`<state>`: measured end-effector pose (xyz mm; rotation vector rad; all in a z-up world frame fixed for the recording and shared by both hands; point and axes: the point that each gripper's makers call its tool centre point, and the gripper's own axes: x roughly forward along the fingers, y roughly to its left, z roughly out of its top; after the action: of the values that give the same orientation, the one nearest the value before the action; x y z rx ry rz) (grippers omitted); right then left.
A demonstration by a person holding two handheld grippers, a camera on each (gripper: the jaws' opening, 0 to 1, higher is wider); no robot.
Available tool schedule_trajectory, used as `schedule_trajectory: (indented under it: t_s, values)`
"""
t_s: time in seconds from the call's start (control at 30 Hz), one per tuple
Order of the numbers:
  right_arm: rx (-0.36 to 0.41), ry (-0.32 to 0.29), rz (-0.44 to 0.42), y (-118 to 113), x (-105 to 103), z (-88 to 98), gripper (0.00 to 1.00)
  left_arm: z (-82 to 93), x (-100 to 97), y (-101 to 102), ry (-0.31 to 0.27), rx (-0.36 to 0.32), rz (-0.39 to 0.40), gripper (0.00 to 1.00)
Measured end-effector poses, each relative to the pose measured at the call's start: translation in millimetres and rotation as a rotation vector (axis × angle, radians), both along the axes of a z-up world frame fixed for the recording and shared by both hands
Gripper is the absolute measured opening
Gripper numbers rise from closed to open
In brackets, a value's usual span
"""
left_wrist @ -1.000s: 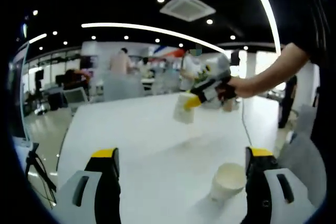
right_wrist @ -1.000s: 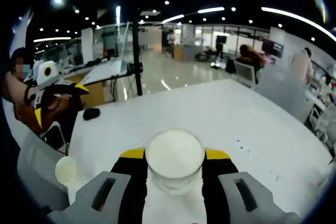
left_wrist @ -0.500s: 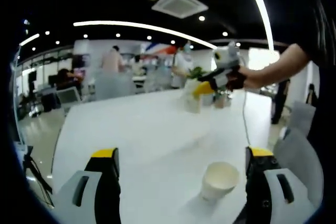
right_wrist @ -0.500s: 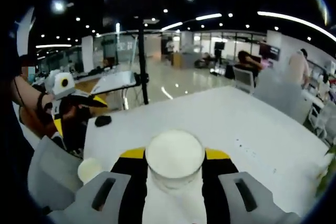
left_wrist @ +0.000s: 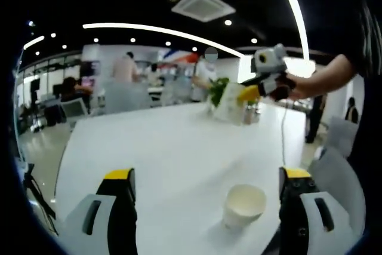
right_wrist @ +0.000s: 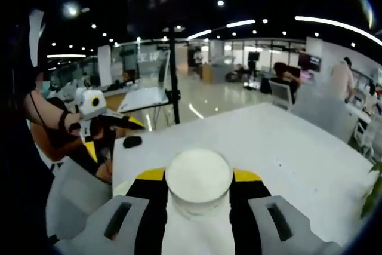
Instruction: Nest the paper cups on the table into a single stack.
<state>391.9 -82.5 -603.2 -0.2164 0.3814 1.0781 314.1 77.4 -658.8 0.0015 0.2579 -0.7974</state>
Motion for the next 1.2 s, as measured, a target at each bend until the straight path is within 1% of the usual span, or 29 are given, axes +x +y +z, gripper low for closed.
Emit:
schedule_trajectory:
  t_s: [0.1,0.2,0.4,0.53,0.7,0.77,1.03,1.2]
  values:
    - [0.014,0.008,0.004,2.2,-6.9,3.2,0.37,-1.9,-1.3,-0.7,0.005,0.003,-0.006,0.98]
    - [0.062,0.036,0.007,7.2,-16.5,11.2,0.37,-2.5,-2.6,-0.5,0.01,0.001,-0.01,0.98]
    - [0.096,0.038,0.015,12.2,-27.9,22.3,0.37,-2.0,-3.7,0.0,0.013,-0.002,-0.013,0.98]
    - [0.139,0.055,0.011,15.9,-35.1,29.6,0.37,-2.4,-4.8,1.3,0.015,-0.007,-0.011,0.98]
    - [0.175,0.069,0.006,19.2,-42.9,29.5,0.37,-2.8,-7.1,3.3,0.011,-0.003,-0.011,0.98]
    - [0.211,0.094,-0.004,20.6,-46.4,30.3,0.37,-3.1,-7.4,4.9,0.014,-0.01,-0.003,0.98]
    - [0.249,0.119,-0.021,23.0,-53.2,31.0,0.37,-2.8,-11.7,5.5,0.015,-0.018,-0.004,0.98]
    - [0.302,0.146,-0.029,27.1,-60.4,35.2,0.37,-4.3,-17.5,2.8,0.021,-0.015,-0.015,0.98]
